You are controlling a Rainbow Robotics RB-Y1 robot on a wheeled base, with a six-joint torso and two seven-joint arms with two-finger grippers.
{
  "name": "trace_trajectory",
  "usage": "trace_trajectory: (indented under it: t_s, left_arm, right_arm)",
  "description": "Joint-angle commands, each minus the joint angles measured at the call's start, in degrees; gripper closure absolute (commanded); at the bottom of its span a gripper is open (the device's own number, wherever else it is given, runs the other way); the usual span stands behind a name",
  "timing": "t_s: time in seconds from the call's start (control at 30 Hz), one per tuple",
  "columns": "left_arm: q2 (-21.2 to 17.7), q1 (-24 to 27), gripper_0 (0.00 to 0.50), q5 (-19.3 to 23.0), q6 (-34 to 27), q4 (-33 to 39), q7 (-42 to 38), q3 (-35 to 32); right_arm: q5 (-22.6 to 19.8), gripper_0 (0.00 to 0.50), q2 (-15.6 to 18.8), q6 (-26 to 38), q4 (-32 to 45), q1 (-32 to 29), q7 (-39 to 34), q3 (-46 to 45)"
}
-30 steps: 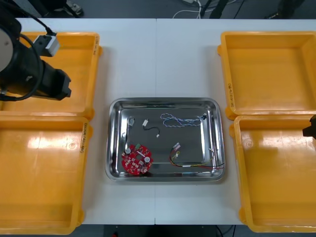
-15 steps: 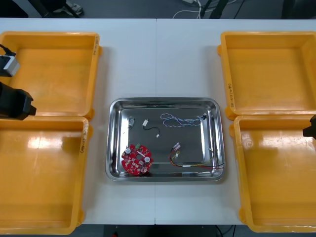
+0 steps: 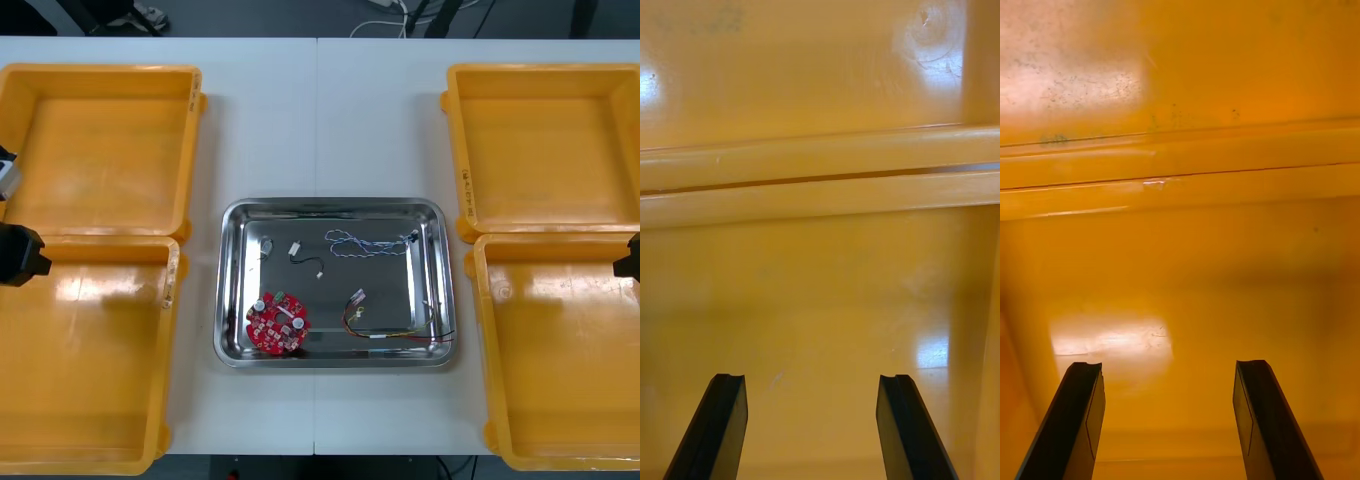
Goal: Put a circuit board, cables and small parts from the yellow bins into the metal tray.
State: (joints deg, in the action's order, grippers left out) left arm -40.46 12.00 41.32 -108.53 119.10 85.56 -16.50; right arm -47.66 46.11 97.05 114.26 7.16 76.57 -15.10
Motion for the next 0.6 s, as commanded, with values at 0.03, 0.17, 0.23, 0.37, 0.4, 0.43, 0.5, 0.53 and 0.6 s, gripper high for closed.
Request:
trace_trajectory:
  t_s: [0.03,0.17,0.23,0.37,0.4,0.43,0.5,0.53,0.6]
  left_arm:
    - [-2.34,-1.28,0.000,0.77,0.78,1.93,7.26,-3.10]
    - [-1.55,-1.28,0.000,0.69,1.04,1.93,7.17,-3.54]
    - [-1.28,-1.28,0.000,0.34,1.13,1.93,7.08,-3.62]
    - [-1.28,-1.28,0.000,0.34,1.39,1.93,6.99,-3.62]
    - [-1.28,-1.28,0.000,0.42,1.39,1.93,6.99,-3.62]
    - [-1.28,-1.28,0.000,0.51,1.39,1.93,6.90,-3.62]
    - [-1.28,-1.28,0.000,0.60,1.39,1.93,6.90,-3.54]
    - [-1.28,-1.28,0.000,0.60,1.39,1.93,6.90,-3.62]
    - [-1.28,-1.28,0.000,0.77,1.48,2.02,6.90,-3.62]
  right_arm:
    - [-0.33,0.000,2.41,-0.46,0.44,-0.48,0.25,-1.96]
    - [-0.33,0.000,2.41,-0.46,0.44,-0.48,0.25,-1.96]
    - [-0.33,0.000,2.41,-0.46,0.44,-0.48,0.25,-1.96]
    - [-0.33,0.000,2.41,-0.46,0.44,-0.48,0.25,-1.96]
    - [-0.33,0.000,2.41,-0.46,0.44,-0.48,0.25,-1.96]
    - [-0.33,0.000,2.41,-0.46,0.44,-0.48,0.25,-1.96]
    - [-0.33,0.000,2.41,-0.46,0.44,-0.48,0.25,-1.96]
    - [-0.33,0.000,2.41,-0.46,0.44,-0.48,0.25,-1.96]
    - [-0.33,0.000,2.41,-0.46,0.44,-0.48,0.25,-1.96]
